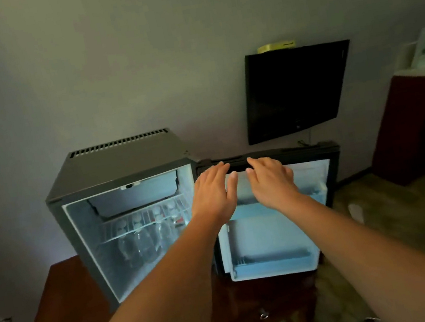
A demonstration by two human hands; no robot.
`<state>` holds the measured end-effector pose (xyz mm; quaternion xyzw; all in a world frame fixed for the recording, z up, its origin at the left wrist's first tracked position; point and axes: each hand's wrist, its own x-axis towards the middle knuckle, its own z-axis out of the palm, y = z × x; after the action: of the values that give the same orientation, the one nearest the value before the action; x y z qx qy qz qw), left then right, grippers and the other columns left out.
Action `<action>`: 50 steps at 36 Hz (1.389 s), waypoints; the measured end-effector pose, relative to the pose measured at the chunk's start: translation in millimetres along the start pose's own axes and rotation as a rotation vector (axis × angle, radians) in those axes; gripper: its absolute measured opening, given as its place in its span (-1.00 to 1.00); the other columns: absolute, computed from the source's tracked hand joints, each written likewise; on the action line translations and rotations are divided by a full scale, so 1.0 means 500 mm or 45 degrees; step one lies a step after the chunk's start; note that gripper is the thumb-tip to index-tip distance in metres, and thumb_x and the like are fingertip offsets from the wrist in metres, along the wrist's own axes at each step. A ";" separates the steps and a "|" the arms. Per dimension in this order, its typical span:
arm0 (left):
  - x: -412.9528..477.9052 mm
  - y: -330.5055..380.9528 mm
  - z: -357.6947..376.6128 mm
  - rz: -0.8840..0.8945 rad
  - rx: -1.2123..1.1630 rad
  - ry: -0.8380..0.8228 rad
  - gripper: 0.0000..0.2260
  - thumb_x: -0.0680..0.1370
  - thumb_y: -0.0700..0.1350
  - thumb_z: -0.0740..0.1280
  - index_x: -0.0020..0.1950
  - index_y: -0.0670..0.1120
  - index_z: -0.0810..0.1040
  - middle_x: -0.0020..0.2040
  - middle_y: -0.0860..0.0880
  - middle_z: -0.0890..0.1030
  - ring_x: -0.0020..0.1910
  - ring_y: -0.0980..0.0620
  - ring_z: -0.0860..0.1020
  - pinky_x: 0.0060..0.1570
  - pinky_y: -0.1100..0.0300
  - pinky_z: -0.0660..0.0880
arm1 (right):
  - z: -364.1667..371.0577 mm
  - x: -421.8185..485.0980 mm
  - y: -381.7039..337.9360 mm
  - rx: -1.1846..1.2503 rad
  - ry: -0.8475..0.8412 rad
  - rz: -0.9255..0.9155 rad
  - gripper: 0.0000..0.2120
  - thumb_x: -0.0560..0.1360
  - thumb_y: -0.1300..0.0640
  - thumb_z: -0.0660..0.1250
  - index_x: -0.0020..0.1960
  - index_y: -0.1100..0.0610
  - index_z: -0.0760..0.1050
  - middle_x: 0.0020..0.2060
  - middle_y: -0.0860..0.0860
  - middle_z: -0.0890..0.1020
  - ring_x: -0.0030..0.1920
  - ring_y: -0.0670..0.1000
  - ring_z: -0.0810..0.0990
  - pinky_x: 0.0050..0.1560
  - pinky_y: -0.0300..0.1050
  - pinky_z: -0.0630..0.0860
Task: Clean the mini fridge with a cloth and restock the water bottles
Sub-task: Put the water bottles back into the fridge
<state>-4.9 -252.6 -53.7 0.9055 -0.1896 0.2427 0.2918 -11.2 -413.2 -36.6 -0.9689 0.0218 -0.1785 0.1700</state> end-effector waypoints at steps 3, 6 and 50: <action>0.026 0.058 0.040 0.017 0.026 -0.063 -0.54 0.72 0.12 0.04 0.55 -0.05 0.38 0.55 -0.04 0.38 0.56 -0.03 0.25 0.55 0.05 0.08 | -0.032 0.009 0.069 -0.108 0.003 -0.005 -0.54 0.71 -0.07 -0.02 0.58 0.00 0.21 0.53 0.03 0.31 0.55 0.08 0.19 0.50 0.18 0.14; 0.058 0.112 0.080 -0.034 -0.009 -0.084 -0.54 0.73 0.11 0.02 0.56 -0.04 0.36 0.56 -0.04 0.36 0.57 -0.04 0.24 0.55 0.03 0.06 | -0.057 0.021 0.137 -0.212 -0.018 0.008 -0.53 0.71 -0.08 0.00 0.58 0.02 0.18 0.55 0.03 0.26 0.57 0.08 0.14 0.52 0.21 0.12; -0.167 0.071 -0.109 -0.151 -0.051 -0.170 -0.47 0.64 0.24 -0.08 0.24 0.03 0.59 0.20 0.04 0.61 0.24 0.00 0.51 0.25 -0.02 0.34 | -0.081 -0.077 0.026 0.420 -0.425 -0.664 -0.78 0.62 -0.08 0.26 0.17 -0.14 0.64 -0.03 -0.25 0.60 0.08 -0.16 0.56 0.00 -0.25 0.43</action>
<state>-107.8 -228.8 -45.2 0.9233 -0.1594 0.1603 0.3105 -61.2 -434.6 -18.2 -0.9171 -0.2838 -0.0561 0.2742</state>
